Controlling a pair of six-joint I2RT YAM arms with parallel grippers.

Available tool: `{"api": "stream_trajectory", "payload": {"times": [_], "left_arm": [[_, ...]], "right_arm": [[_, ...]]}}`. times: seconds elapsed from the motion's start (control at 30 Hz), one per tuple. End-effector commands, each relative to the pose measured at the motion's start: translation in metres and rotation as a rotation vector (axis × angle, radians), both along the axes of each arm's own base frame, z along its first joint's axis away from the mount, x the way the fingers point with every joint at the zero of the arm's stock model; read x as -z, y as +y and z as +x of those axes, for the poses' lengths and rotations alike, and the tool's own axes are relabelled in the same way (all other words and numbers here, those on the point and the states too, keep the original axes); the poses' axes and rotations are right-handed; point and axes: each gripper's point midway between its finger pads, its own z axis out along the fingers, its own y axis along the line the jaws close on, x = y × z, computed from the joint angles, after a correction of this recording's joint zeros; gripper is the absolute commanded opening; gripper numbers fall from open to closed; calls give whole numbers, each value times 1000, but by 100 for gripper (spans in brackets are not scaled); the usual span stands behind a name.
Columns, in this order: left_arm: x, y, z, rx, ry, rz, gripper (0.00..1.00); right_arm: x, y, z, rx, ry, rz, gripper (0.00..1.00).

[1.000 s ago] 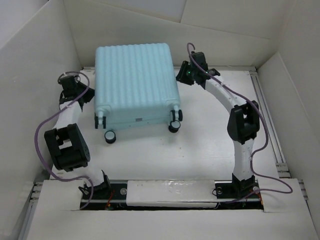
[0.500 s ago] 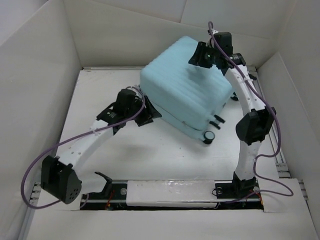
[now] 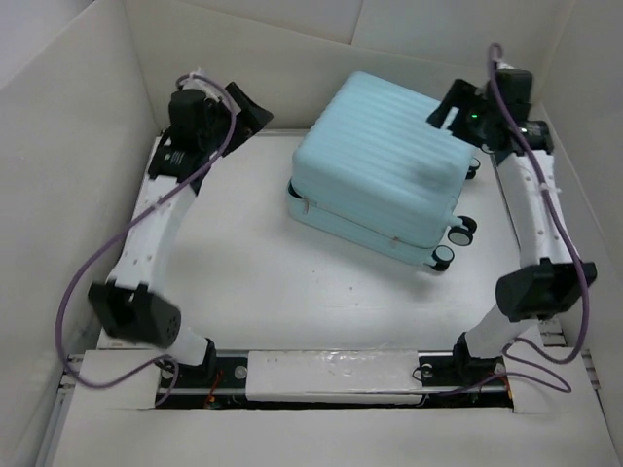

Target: Pack the luggage

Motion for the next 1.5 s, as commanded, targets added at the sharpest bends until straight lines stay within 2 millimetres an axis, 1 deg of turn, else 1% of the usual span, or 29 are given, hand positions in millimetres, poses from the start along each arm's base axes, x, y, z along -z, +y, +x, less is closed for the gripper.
{"api": "stream_trajectory", "payload": {"times": [0.0, 0.03, 0.13, 0.17, 0.23, 0.27, 0.33, 0.4, 0.53, 0.6, 0.63, 0.67, 0.77, 0.8, 0.83, 0.87, 0.9, 0.93, 0.97, 1.0, 1.03, 1.07, 1.1, 1.13, 1.17, 1.2, 1.3, 1.33, 1.47], "left_arm": [[39, -33, 40, 194, 55, 55, 89], [65, -40, 57, 233, 101, 73, 89], [52, -50, 79, 276, 52, 75, 92], [65, -54, 91, 285, 67, 73, 96], [55, -60, 104, 310, 23, 72, 100], [74, -64, 115, 329, 55, 76, 100], [68, -77, 121, 384, 28, 66, 100], [88, -90, 129, 445, 61, 26, 100], [100, -125, 119, 550, 71, -7, 100], [124, -132, 110, 565, 120, -7, 100], [123, -137, 102, 577, 118, -6, 100], [149, -134, 93, 577, 178, -6, 100], [150, -132, 68, 569, 181, -20, 93], [179, -127, 55, 552, 236, -24, 91], [185, -124, 44, 547, 255, -32, 89], [172, -120, 31, 548, 231, -33, 86], [199, -113, 10, 532, 312, -35, 84], [202, -110, 0, 527, 318, -44, 83], [186, -105, -15, 529, 289, -45, 81], [188, -100, -25, 516, 293, -39, 81], [209, -95, -45, 502, 344, -25, 79], [211, -91, -57, 502, 357, -24, 79], [193, -91, -72, 508, 316, -34, 79], [209, -85, -92, 502, 369, -38, 77], [209, -81, -102, 489, 376, -41, 77], [190, -77, -114, 487, 330, -54, 77], [185, -68, -135, 451, 341, -73, 77], [164, -70, -145, 479, 296, -106, 74], [132, -72, -167, 505, 271, -166, 73]], "right_arm": [[-33, -84, -18, 290, -84, 9, 83], [-17, -98, -23, 328, -47, 15, 86], [-4, -139, -40, 442, -14, 50, 95], [13, -146, -39, 453, 12, 55, 99], [23, -159, -42, 467, 31, 72, 100], [30, -152, -39, 420, 44, 105, 100], [50, -141, -25, 329, 81, 135, 100], [60, -115, -16, 189, 102, 185, 100], [85, -71, -4, 17, 147, 211, 100], [90, -46, -4, -61, 157, 234, 98], [100, -38, -3, -85, 167, 243, 91], [101, -30, -4, -99, 172, 256, 87], [115, 10, -6, -208, 205, 297, 74], [117, 19, -5, -229, 212, 296, 72], [117, 45, -7, -301, 214, 284, 72], [110, 59, -10, -349, 221, 278, 72], [122, 72, -8, -396, 246, 249, 72], [123, 97, -13, -460, 263, 230, 72], [109, 111, -10, -507, 234, 216, 72], [124, 122, -13, -534, 294, 206, 72], [124, 133, -14, -568, 291, 189, 72], [121, 150, -17, -604, 291, 183, 72], [116, 157, -11, -619, 270, 180, 72], [113, 165, -7, -618, 260, 195, 72], [110, 173, -8, -641, 262, 215, 72], [92, 185, -6, -682, 223, 239, 72], [90, 207, 1, -739, 235, 300, 72], [81, 213, 11, -746, 209, 317, 72], [42, 233, 18, -836, 113, 396, 72]]}}
